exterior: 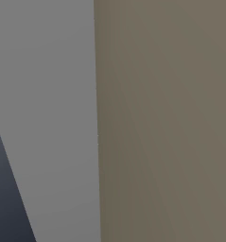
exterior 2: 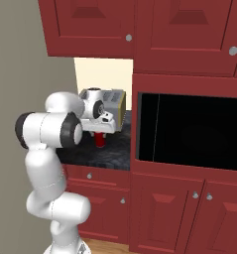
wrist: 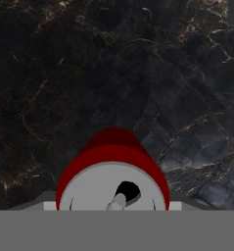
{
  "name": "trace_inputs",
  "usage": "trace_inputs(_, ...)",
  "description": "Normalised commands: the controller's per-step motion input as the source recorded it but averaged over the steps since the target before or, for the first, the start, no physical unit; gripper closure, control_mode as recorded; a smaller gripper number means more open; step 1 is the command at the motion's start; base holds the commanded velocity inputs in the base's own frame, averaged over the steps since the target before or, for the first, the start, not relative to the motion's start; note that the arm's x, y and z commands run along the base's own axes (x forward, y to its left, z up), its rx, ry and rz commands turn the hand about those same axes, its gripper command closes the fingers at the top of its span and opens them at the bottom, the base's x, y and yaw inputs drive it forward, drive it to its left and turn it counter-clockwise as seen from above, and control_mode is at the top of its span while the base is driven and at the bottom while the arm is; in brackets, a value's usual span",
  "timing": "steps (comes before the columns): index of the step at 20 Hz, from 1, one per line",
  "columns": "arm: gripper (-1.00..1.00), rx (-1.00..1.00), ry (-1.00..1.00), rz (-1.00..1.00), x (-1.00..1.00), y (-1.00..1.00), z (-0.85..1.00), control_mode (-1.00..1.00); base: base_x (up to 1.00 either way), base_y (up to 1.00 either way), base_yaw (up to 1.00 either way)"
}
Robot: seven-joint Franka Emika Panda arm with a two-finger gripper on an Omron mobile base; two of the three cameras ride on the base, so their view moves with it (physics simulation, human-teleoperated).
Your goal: Four empty soda cans are scattered around the kitchen. Gather all the cans and cluster them next to the stove for recycling.
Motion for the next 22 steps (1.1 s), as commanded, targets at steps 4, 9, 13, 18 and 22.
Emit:
trace_inputs(4, 1.0, 0.0, 0.0, -0.02, -0.44, -0.1, 0.26, -1.0, 0.0, 0.0, 0.0)
trace_inputs(9, 1.0, 0.0, -0.01, -0.03, -0.48, -0.06, 0.3, -1.0, 0.0, 0.0, 0.0)
trace_inputs(13, 1.0, 0.0, -0.05, -0.03, -0.51, 0.0, 0.28, -1.0, 0.0, 0.0, 0.0)
trace_inputs(18, 1.0, 0.0, -0.11, -0.03, -0.49, 0.0, 0.27, -1.0, 0.0, 0.0, 0.0)
trace_inputs(22, 1.0, -0.01, -0.19, -0.04, -0.47, 0.0, 0.23, -1.0, 0.0, 0.0, 0.0)
